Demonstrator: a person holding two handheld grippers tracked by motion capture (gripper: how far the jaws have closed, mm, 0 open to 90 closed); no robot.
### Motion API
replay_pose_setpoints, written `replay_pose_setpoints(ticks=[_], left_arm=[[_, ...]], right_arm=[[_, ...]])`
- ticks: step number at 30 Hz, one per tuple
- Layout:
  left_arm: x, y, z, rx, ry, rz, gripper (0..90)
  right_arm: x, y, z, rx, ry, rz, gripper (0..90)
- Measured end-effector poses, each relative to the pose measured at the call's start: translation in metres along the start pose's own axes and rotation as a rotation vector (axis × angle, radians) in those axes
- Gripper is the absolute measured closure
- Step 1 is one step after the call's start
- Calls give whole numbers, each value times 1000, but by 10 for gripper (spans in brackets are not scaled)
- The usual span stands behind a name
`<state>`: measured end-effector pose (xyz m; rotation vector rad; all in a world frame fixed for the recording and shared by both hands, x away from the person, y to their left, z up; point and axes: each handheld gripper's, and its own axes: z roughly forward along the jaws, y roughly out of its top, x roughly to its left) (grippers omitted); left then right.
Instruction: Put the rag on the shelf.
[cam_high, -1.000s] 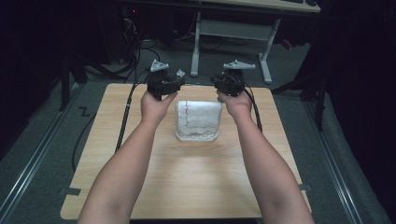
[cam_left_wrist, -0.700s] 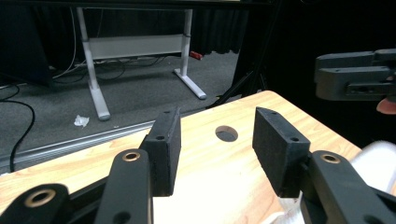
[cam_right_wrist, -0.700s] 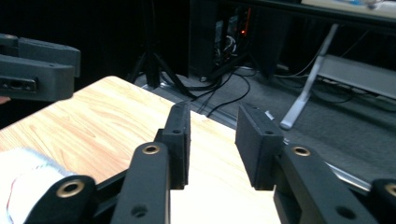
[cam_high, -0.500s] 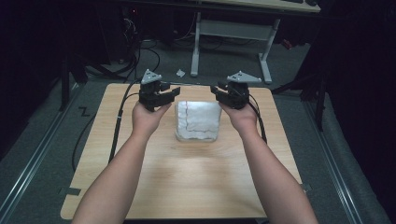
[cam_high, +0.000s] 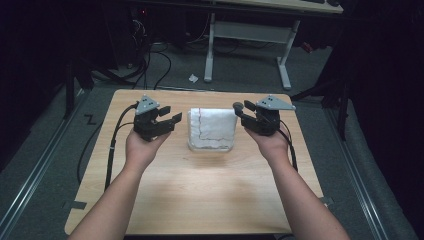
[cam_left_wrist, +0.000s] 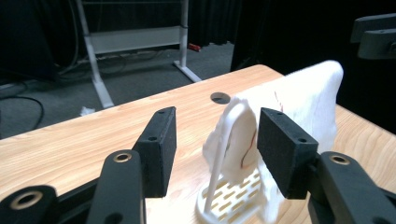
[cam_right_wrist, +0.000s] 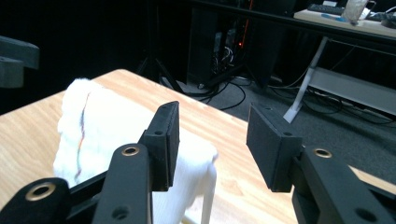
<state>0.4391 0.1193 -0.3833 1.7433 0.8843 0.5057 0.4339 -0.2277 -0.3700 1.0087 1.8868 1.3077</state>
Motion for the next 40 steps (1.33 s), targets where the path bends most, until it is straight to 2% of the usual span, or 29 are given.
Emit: replay_pose_setpoints(ticks=[1, 4, 6, 11, 12, 13, 16, 19, 22, 24, 27, 29, 31, 32, 33, 34, 36, 37, 39, 40], left_arm=[[0, 0, 0, 0, 0, 0, 477], [-1, -12, -15, -7, -9, 2, 477], [-3, -22, -21, 6, -15, 6, 475], [-7, -55, -32, 53, -30, 9, 471], [-7, -55, -32, 53, -30, 9, 470], [-8, -70, -34, 70, -46, -9, 468], [-10, -91, -37, 99, -61, -38, 466], [-15, -112, -36, 154, -77, -42, 461], [-24, -133, -31, 244, -107, -28, 441], [-34, -147, -27, 296, -113, 3, 429], [-51, -165, -25, 317, -148, 22, 422], [-61, -172, -27, 327, -179, 30, 422], [-68, -175, -30, 317, -182, 42, 422], [-71, -175, -32, 309, -177, 55, 422], [-71, -175, -32, 309, -177, 55, 422], [-71, -175, -32, 299, -172, 68, 421], [-68, -175, -31, 299, -166, 54, 420], [-68, -175, -31, 299, -166, 54, 420], [-62, -175, -31, 281, -164, 21, 411], [-62, -175, -31, 281, -164, 21, 400]], right_arm=[[1, -2, -3, 2, -2, 1, 542], [2, -9, -10, 20, -6, -9, 527], [5, -17, -15, 16, -9, -15, 526], [13, -38, -24, 61, -13, -37, 506], [13, -38, -24, 61, -13, -37, 506], [17, -49, -28, 82, -11, -36, 499], [23, -64, -31, 105, -10, -43, 487], [30, -81, -34, 138, -1, -51, 475], [39, -99, -37, 171, 3, -70, 463], [44, -111, -38, 191, 6, -72, 457], [50, -130, -41, 224, 23, -34, 447], [54, -145, -43, 243, 29, -13, 437], [59, -165, -51, 210, 26, 11, 452], [62, -173, -55, 213, 22, -1, 481], [62, -173, -55, 213, 22, -1, 481], [62, -173, -60, 239, 25, -26, 447], [59, -173, -62, 220, 17, -5, 451], [56, -174, -61, 228, 19, 13, 448], [54, -176, -58, 237, 21, 26, 447], [54, -176, -57, 239, 20, 25, 446]])
